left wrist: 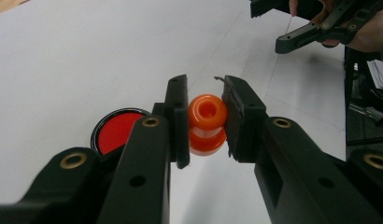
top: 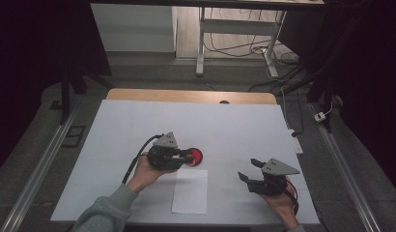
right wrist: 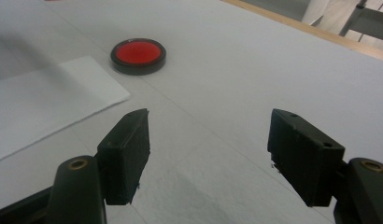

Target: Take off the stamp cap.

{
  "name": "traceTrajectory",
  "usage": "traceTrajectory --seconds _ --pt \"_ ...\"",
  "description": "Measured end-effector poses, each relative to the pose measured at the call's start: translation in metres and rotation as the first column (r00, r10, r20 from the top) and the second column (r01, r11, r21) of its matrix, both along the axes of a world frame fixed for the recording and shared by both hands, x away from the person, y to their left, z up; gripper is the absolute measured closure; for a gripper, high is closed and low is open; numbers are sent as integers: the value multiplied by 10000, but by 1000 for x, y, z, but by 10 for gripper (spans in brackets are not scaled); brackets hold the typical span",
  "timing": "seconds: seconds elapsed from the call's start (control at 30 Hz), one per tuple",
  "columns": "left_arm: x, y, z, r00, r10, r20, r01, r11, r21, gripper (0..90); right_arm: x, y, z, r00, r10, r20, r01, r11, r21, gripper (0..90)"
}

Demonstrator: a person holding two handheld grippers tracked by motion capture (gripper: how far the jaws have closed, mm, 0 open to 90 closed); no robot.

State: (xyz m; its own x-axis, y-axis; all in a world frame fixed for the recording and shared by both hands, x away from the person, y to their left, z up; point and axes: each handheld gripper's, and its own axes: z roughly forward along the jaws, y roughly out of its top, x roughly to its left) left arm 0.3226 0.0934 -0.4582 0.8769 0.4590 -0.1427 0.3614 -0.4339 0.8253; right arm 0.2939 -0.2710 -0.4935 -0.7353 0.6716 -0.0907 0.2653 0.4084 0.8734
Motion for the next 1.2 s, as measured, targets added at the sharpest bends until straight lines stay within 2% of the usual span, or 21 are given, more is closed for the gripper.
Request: traceTrajectory --seconds 0.13,0.3,0.5,1.2 --pt "0 0 0 10000 11 -2 -11 10000 -14 723 1 6 0 9999 102 -50 -101 9999 106 303" --pt "0 0 0 9999 99 37 -99 10000 -5 724 1 17 0 9993 357 -117 -358 9993 -98 308" --pt "0 0 0 9999 101 42 -100 9999 -51 723 2 24 -1 9987 491 -156 -493 9988 -79 312" --pt "0 -2 0 10000 44 16 -44 10000 -45 724 0 53 -2 9945 1048 -50 -1049 9942 -250 314"
